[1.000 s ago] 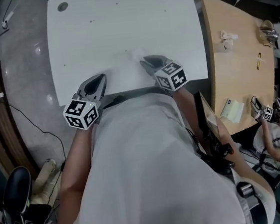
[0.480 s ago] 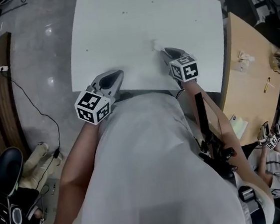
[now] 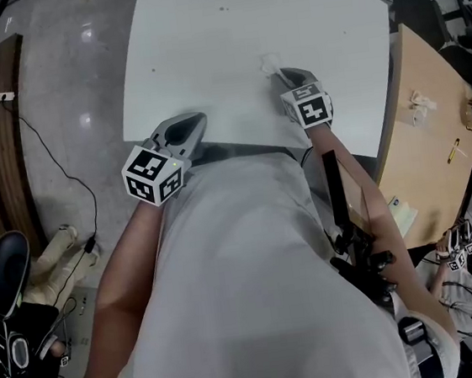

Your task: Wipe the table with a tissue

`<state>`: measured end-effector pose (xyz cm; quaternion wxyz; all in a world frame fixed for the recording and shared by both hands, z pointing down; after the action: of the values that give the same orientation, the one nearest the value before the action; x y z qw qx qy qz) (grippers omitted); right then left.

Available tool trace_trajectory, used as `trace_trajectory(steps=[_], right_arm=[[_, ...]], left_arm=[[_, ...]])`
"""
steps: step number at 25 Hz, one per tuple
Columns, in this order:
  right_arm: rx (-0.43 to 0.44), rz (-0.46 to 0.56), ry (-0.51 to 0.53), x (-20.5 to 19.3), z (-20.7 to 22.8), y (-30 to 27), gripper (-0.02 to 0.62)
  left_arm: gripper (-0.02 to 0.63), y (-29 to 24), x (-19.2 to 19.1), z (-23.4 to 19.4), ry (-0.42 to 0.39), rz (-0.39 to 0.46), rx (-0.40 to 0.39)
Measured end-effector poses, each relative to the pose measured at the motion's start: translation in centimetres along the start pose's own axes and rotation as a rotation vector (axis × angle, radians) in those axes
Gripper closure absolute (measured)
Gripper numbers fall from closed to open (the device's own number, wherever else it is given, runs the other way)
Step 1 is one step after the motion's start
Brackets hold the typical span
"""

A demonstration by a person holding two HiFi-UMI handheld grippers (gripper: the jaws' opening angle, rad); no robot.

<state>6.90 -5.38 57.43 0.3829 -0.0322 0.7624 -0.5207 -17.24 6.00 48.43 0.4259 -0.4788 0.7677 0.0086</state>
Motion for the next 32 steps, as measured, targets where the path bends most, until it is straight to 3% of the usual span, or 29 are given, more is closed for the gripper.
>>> trace_trajectory(steps=[9, 18, 27, 30, 32], right_arm=[[-0.030, -0.051, 0.092, 0.5, -1.0, -0.2, 0.531], [0.021, -0.072, 0.148, 1.3, -4.5, -0.1, 0.532], [0.139, -0.035, 0.256, 1.8, -9.2, 0.5, 0.532], [0.253, -0.011, 0.248, 1.5, -10.3, 0.8, 0.532], [0.349, 0.043, 0.172, 1.5, -11.0, 1.3, 0.532]], left_arm=[[0.601, -0.9, -0.7, 0.5, -0.013, -0.014, -0.010], [0.601, -0.7, -0.6, 0.2, -0.011, -0.013, 0.005], [0.601, -1.4, -0.4, 1.0, -0.028, -0.023, -0.013], [0.600, -1.5, -0.5, 1.2, -0.030, -0.028, -0.013], [0.601, -1.6, -0.3, 1.1, -0.032, -0.029, -0.014]])
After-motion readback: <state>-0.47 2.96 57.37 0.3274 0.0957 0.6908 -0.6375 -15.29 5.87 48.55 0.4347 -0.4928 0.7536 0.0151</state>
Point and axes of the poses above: the fingertips, and each gripper's own axes: y backward along the fingers, z to its right, x out of its top, the point moved 5 cm from there along y, backward along the fingers, and after that the axes turned 12 degrees about y, right-handed, at the moved point
